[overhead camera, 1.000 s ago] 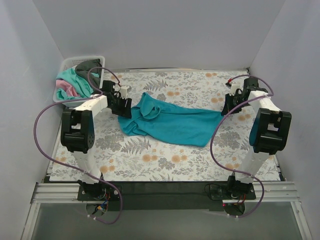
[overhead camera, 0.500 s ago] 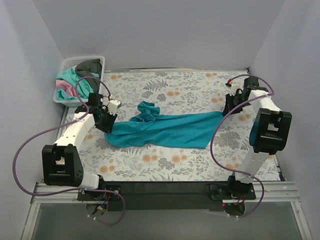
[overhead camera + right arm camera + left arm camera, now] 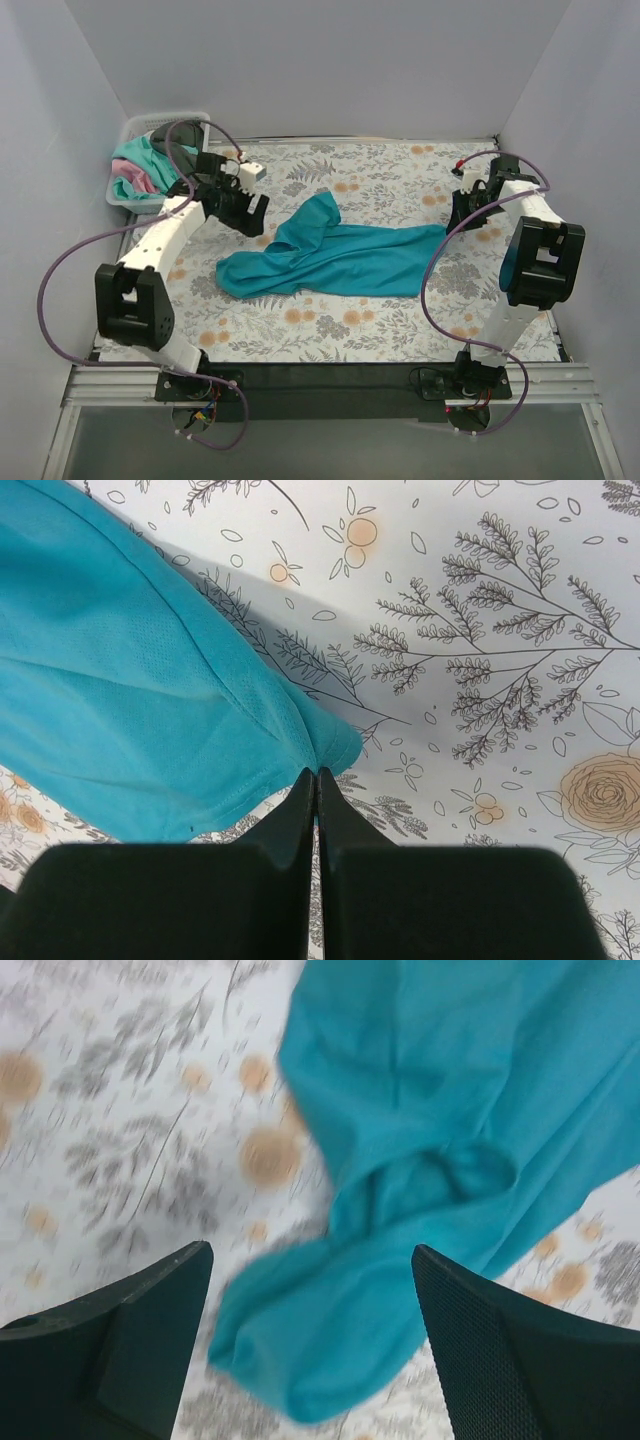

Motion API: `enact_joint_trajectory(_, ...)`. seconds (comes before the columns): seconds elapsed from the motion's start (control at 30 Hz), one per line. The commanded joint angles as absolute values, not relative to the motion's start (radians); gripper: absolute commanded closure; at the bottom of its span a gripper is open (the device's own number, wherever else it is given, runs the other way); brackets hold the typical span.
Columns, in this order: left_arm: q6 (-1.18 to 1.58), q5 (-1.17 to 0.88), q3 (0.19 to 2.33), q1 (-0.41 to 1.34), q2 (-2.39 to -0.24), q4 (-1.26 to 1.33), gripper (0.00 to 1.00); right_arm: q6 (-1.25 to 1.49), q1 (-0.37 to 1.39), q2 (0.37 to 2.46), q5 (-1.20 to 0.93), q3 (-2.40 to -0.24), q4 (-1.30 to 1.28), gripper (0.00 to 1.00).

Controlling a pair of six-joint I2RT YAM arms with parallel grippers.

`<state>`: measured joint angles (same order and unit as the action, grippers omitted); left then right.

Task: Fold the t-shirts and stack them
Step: Flatten the tshirt out

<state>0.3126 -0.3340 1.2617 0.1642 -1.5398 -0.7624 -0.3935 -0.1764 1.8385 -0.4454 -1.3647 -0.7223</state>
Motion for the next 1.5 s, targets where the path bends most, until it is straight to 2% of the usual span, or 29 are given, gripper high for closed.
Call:
enact_joint_trajectory(0.0,0.444,-0.385,1.357,0.228,-1.688,-0.648,0.25,-0.41,-0.179,1.812,-0.462,-1.367,-0.75,0.99)
enact_joint_trajectory(0.07,0.485,-0.38,1.426,0.27,-1.742,-0.612,0.23,-0.41,-0.179,1.81,-0.465,-1.364,-0.75,0.99)
enact_joint_trajectory(0.1,0.509,-0.382,1.446,0.282,-1.765,-0.594,0.08,-0.408,-0.179,1.812,-0.466,-1.364,-0.75,0.99)
enact_joint_trajectory(0.2,0.518,-0.341,1.528,0.359,-1.865,-0.558,0.08,-0.405,-0.179,1.818,-0.471,-1.368,-0.755,0.99)
enact_joint_trajectory(0.4,0.548,-0.287,1.603,0.391,-2.002,-0.545,0.16,-0.41,-0.179,1.818,-0.468,-1.371,-0.759,0.99)
enact_joint_trajectory(0.47,0.551,-0.317,1.62,0.391,-2.028,-0.549,0.32,-0.414,-0.179,1.821,-0.466,-1.373,-0.761,0.99)
enact_joint_trajectory(0.53,0.558,-0.348,1.637,0.39,-2.039,-0.56,0.54,-0.417,-0.181,1.822,-0.457,-1.376,-0.761,0.99)
enact_joint_trajectory(0.57,0.558,-0.35,1.647,0.391,-2.04,-0.569,0.76,-0.42,-0.183,1.822,-0.456,-1.377,-0.762,0.99)
enact_joint_trajectory(0.67,0.532,-0.311,1.704,0.376,-2.03,-0.594,1.0,-0.426,-0.187,1.818,-0.446,-1.388,-0.765,0.99)
enact_joint_trajectory(0.93,0.45,-0.296,1.994,0.239,-2.118,-0.704,1.0,-0.425,-0.19,1.835,-0.455,-1.437,-0.767,0.99)
enact_joint_trajectory(1.33,0.433,-0.204,2.016,0.198,-2.243,-0.606,1.0,-0.417,-0.19,1.94,-0.422,-1.515,-0.764,0.99)
enact_joint_trajectory(1.47,0.456,-0.221,2.031,0.17,-2.26,-0.584,0.89,-0.405,-0.19,1.967,-0.439,-1.545,-0.765,0.99)
